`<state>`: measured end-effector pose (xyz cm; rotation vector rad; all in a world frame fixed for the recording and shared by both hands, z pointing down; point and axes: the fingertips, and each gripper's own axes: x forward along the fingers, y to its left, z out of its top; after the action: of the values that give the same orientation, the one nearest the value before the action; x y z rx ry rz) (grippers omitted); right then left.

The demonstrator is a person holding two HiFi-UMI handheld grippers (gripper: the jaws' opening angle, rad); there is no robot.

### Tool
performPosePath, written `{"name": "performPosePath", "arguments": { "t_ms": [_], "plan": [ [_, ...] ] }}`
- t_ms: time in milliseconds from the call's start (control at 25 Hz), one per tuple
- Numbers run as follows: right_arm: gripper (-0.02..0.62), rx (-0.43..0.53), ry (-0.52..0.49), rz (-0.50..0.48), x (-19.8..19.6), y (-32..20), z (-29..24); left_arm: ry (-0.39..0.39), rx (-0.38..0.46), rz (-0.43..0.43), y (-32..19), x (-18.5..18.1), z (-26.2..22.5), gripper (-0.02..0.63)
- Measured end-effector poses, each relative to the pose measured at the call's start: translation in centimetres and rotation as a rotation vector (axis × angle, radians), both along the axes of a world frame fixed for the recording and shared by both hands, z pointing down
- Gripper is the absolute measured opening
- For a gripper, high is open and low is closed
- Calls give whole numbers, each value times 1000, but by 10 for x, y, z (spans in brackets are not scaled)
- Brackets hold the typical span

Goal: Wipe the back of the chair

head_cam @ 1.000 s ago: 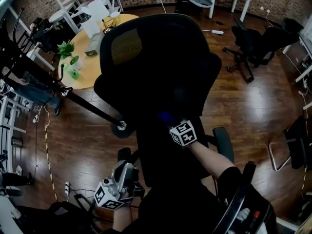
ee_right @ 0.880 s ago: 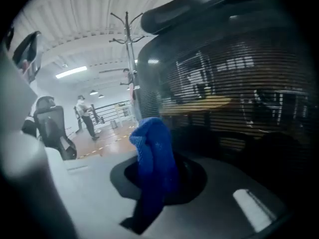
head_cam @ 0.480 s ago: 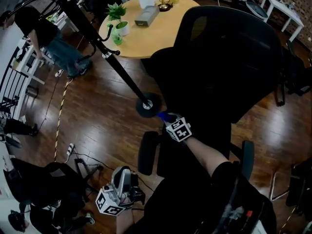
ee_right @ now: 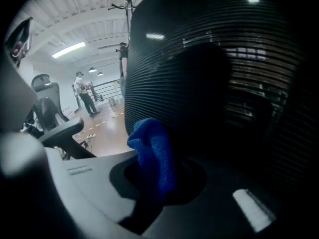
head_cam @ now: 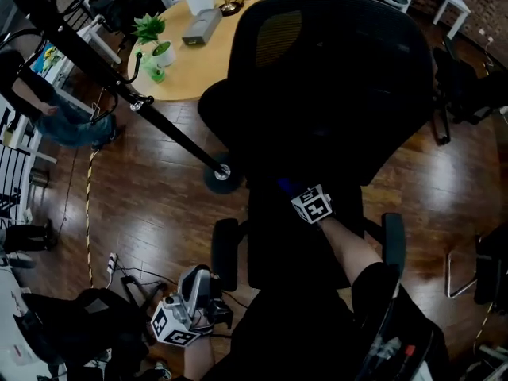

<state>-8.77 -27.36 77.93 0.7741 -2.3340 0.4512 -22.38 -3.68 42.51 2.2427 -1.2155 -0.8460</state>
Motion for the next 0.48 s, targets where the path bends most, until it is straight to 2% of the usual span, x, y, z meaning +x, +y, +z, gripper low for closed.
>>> {"name": "performPosePath", "arguments": {
  "t_ms": [280,480],
  "plan": [
    [35,-38,91,337,176,-20,16,9,13,235,-50,69,4,2],
    [35,-78,55,607,258,-15,14,2,14,350,-63,113,1,2]
  ]
}}
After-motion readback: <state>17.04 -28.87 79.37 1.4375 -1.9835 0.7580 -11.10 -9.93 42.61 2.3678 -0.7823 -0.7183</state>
